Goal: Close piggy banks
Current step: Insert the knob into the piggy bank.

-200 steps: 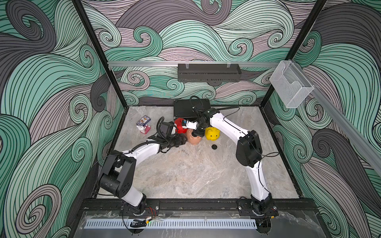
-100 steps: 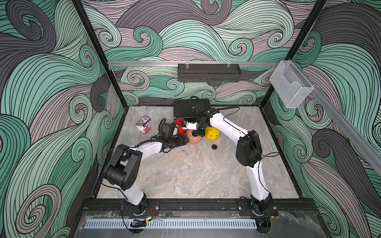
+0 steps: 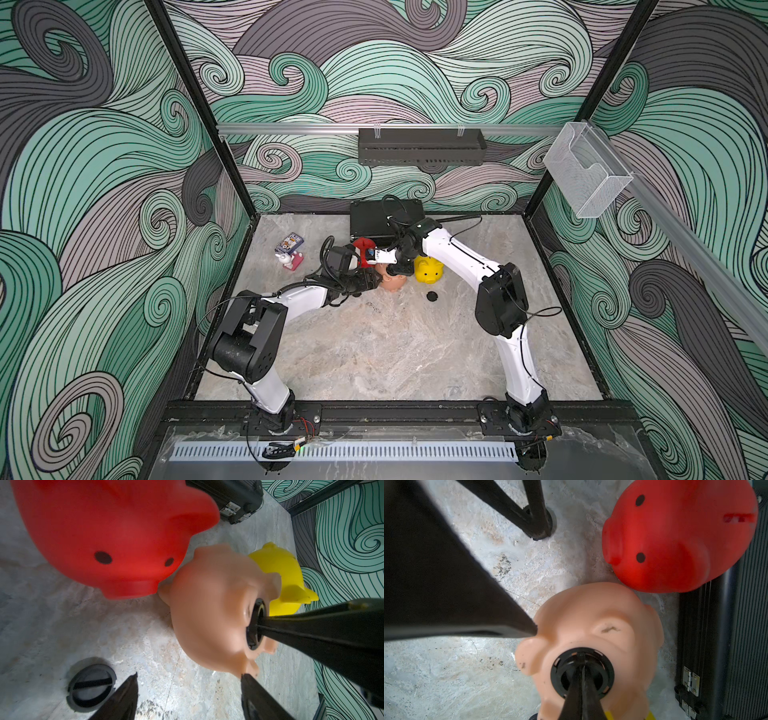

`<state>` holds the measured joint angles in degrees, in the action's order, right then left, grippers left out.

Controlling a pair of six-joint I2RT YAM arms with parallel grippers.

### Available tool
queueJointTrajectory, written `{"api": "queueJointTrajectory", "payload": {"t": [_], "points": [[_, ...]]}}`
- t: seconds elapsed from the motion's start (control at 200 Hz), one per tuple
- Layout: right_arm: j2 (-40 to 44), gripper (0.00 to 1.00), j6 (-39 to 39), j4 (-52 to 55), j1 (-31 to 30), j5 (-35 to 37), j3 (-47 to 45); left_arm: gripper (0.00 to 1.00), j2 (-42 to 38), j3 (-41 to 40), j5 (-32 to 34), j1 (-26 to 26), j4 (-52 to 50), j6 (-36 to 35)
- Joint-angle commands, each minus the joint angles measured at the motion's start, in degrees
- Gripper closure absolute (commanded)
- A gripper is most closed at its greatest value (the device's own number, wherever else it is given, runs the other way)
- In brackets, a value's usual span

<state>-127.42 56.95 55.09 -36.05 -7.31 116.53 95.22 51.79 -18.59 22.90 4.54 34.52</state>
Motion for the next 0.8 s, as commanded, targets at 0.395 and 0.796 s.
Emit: {"api": "queueJointTrajectory", "payload": {"t": [0.395,0.796], "points": [[0.8,1.0,5.1,1.7,0.1,-0.2,-2.3,0.25,5.0,2.6,-1.1,-1.2,5.8,1.0],[1.3,1.0,8.3,1.4,0.1,-0.5,-3.2,0.25,6.5,3.6,-3.9,-2.6,8.4,1.4]]}}
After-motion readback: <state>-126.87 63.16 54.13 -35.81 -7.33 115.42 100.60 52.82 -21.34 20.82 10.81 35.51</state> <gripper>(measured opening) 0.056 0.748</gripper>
